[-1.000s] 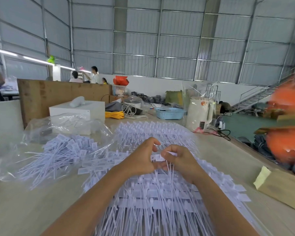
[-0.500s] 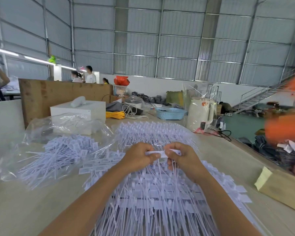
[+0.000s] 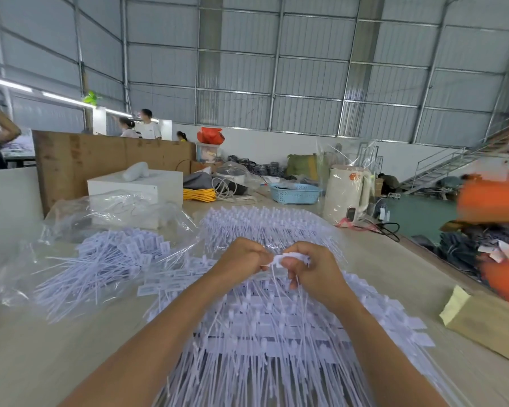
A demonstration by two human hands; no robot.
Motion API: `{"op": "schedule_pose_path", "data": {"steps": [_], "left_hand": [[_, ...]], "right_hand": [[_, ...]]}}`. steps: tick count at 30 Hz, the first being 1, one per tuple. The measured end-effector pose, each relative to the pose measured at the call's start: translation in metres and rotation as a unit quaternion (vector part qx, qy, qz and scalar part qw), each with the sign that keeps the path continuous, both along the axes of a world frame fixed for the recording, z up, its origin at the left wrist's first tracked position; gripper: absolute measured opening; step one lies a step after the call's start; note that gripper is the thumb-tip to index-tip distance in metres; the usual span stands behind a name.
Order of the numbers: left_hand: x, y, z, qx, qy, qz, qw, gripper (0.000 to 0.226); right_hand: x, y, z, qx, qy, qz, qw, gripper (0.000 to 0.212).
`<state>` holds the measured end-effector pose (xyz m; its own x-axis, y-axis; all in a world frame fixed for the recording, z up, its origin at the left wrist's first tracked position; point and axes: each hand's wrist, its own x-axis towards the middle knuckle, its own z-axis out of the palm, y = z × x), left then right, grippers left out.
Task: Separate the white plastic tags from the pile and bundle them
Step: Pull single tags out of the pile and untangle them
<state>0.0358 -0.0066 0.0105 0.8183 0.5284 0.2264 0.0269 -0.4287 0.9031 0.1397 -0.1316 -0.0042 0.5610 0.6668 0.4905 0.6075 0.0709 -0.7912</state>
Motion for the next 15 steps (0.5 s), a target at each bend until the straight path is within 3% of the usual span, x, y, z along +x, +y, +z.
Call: {"op": "schedule_pose_path", "data": {"steps": [3,4,6,8,9,11,15], "left_hand": [[-0.003,0.001,0.003,-0.017,0.015,-0.033,0.999,0.047],[-0.004,0.002,0.004,-0.017,0.014,-0.031,0.999,0.042],[-0.004,0.006,0.003,-0.004,0.007,-0.018,1.0,0.028],[-0.004,0.007,-0.002,0.031,0.011,-0.024,0.999,0.031],[-0.004,0.006,-0.005,0.044,0.018,-0.027,0.999,0.03],[-0.004,0.006,-0.006,0.033,0.03,-0.022,0.999,0.027],[-0.004,0.003,0.0,0.051,0.032,-0.038,0.997,0.034]], "right_hand": [[0.011,-0.011,0.002,0.009,-0.102,-0.112,0.988,0.013],[0.019,-0.019,0.005,0.056,-0.054,-0.131,0.988,0.014],[0.033,-0.035,0.016,0.213,0.162,-0.092,0.959,0.015],[0.042,-0.044,0.029,0.319,0.366,0.017,0.874,0.01],[0.043,-0.044,0.033,0.33,0.419,0.051,0.845,0.009],[0.039,-0.038,0.034,0.303,0.464,0.085,0.828,0.01],[0.027,-0.029,0.027,0.239,0.477,0.073,0.842,0.01]]}}
